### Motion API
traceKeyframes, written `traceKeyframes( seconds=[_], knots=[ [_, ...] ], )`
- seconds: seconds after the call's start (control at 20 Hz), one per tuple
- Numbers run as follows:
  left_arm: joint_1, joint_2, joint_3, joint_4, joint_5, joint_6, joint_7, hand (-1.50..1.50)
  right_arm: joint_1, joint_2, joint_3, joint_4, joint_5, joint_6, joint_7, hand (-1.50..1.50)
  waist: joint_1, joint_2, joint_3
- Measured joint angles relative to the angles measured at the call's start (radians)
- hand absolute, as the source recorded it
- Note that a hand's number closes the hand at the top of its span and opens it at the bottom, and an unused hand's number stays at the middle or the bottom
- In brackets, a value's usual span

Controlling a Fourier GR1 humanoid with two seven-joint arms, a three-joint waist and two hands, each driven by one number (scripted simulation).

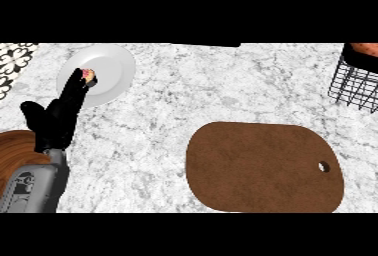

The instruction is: Pick the sweet potato from the cutting board and place it in the basket

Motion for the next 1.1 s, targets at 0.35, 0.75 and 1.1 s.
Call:
traceKeyframes(
  seconds=[0.35, 0.75, 1.1],
  knots=[
    [-0.003, -0.003, -0.006, -0.015, -0.005, 0.001, 0.020, 0.00, 0.001, -0.006, -0.004, 0.017, -0.007, 0.053, 0.084, -1.50, 0.005, -0.002, -0.002],
    [0.022, -0.005, 0.003, -0.018, 0.001, -0.005, -0.001, 0.00, 0.016, -0.015, -0.110, -0.027, -0.116, -0.006, 0.060, -1.50, -0.002, -0.001, 0.002],
    [0.027, -0.006, 0.009, -0.021, 0.002, -0.003, 0.003, 0.00, -0.004, -0.039, -0.267, -0.064, -0.273, -0.030, 0.026, -1.50, -0.014, -0.003, 0.006]
  ],
)
